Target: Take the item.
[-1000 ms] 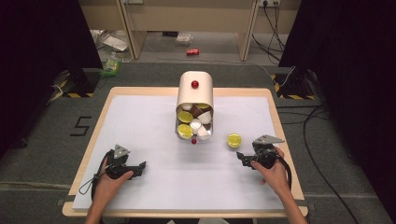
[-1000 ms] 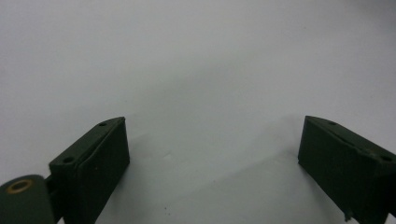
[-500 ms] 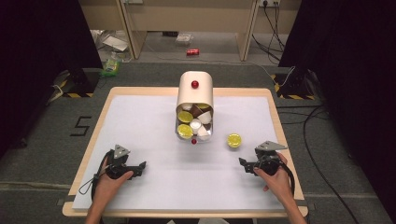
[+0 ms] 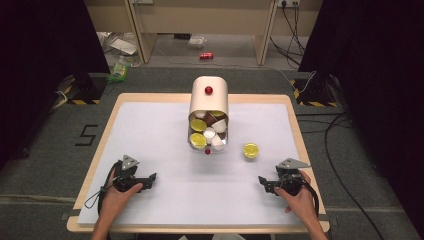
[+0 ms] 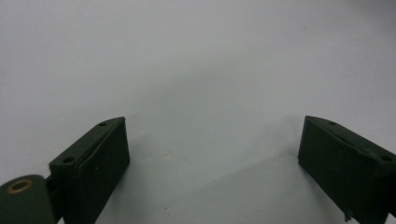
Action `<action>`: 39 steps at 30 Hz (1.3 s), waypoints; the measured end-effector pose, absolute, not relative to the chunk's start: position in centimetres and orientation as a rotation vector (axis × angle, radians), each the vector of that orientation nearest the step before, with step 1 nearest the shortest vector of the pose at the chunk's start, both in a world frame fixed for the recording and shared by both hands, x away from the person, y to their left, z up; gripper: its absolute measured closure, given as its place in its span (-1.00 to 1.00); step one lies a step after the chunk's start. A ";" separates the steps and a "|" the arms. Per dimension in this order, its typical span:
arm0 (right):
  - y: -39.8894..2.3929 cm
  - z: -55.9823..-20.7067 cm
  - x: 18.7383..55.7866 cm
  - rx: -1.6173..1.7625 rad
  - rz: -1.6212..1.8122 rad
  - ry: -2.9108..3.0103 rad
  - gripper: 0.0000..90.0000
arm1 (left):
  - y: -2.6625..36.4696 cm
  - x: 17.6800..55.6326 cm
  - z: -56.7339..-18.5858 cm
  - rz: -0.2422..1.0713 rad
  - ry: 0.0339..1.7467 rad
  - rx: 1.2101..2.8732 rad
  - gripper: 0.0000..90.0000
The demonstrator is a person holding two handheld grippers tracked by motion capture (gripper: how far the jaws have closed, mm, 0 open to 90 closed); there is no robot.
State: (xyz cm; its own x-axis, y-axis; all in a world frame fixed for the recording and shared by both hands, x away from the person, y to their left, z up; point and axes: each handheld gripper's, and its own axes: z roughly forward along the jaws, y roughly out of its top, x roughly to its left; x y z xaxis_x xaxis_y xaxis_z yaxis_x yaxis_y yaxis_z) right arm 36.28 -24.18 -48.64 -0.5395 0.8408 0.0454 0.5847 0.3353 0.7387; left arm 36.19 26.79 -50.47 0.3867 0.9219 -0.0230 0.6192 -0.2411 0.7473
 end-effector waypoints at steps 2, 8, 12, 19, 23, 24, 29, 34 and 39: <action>-24.2 -48.7 36.1 1.260 1.028 2.265 -0.59 | 26.8 36.2 -50.5 0.566 1.320 1.964 -0.82; -24.2 -48.9 35.6 1.259 1.028 2.275 -0.59 | 26.8 36.2 -50.5 0.566 1.320 1.964 -0.82; -24.3 -49.0 35.3 1.252 1.017 2.283 -0.59 | 26.8 36.2 -50.5 0.566 1.320 1.964 -0.82; -24.5 -49.2 34.7 1.244 1.005 2.290 -0.59 | 26.8 36.2 -50.5 0.566 1.320 1.964 -0.82; -24.5 -49.3 34.3 1.240 0.999 2.296 -0.59 | 26.8 36.2 -50.5 0.566 1.320 1.963 -0.82; -24.5 -49.4 34.2 1.240 0.997 2.296 -0.59 | 26.8 36.2 -50.5 0.566 1.320 1.963 -0.82; -24.5 -49.4 33.8 1.229 0.987 2.298 -0.59 | 26.8 36.2 -50.5 0.566 1.320 1.963 -0.82; -24.5 -49.6 33.4 1.203 0.978 2.293 -0.61 | 26.8 36.2 -50.5 0.566 1.320 1.964 -0.82; -24.6 -49.7 33.1 1.194 0.987 2.290 -0.61 | 26.8 36.2 -50.5 0.567 1.320 1.963 -0.82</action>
